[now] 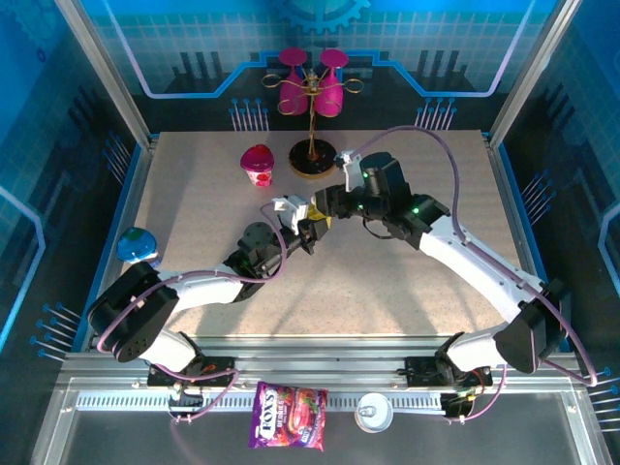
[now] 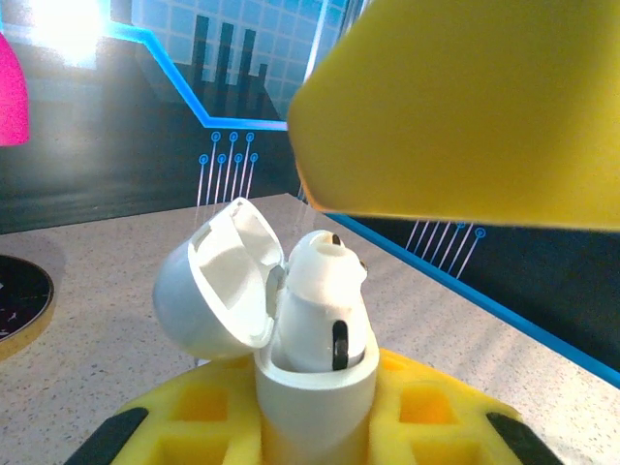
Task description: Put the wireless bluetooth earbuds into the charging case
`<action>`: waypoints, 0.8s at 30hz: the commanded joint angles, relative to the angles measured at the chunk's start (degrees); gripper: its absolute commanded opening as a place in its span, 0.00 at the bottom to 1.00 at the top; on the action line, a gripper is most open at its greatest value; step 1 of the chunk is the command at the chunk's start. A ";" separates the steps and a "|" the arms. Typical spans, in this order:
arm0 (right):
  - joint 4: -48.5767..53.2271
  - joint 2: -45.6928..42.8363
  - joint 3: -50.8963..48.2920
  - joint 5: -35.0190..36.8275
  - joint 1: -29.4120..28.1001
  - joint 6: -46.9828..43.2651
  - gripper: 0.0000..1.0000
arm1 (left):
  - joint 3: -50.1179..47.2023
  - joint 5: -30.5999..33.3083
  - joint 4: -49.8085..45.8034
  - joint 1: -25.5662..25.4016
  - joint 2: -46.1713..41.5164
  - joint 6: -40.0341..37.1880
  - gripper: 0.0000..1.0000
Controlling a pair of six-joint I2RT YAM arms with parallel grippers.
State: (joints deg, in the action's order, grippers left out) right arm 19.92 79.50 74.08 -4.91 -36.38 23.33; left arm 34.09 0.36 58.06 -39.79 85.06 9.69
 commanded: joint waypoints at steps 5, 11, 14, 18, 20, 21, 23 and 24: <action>14.25 0.16 8.90 -0.14 0.58 -11.13 0.43 | 0.83 -8.21 -2.18 2.44 -1.52 -2.42 0.05; 29.83 5.53 18.44 -0.70 0.55 -19.18 0.41 | -0.38 -18.02 -3.54 5.53 -3.03 -3.60 0.05; 36.83 9.29 23.54 -1.57 0.17 -20.58 0.39 | -0.17 -21.51 -6.26 5.99 -4.18 -5.35 0.05; 42.38 13.37 28.83 -1.29 -1.10 -20.22 0.35 | 0.02 -23.06 -8.93 5.97 -5.20 -7.13 0.05; 43.28 14.54 30.25 -1.65 -1.62 -19.43 0.34 | -0.16 -22.74 -8.94 6.04 -5.34 -7.30 0.05; 43.72 15.03 30.94 -2.08 -1.83 -19.07 0.33 | -0.24 -22.46 -8.95 6.06 -5.34 -7.43 0.05; 44.24 15.58 31.90 -2.77 -2.24 -18.36 0.33 | -0.42 -21.84 -8.89 6.02 -5.25 -7.58 0.06; 44.24 15.68 32.15 -3.19 -2.38 -18.03 0.33 | -0.42 -21.72 -8.80 6.00 -5.10 -7.67 0.06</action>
State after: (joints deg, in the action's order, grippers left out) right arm 60.01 94.85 103.42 -5.91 -37.89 4.73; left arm 33.93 -20.03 49.32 -34.00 81.21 3.88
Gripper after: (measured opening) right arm 0.329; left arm 0.206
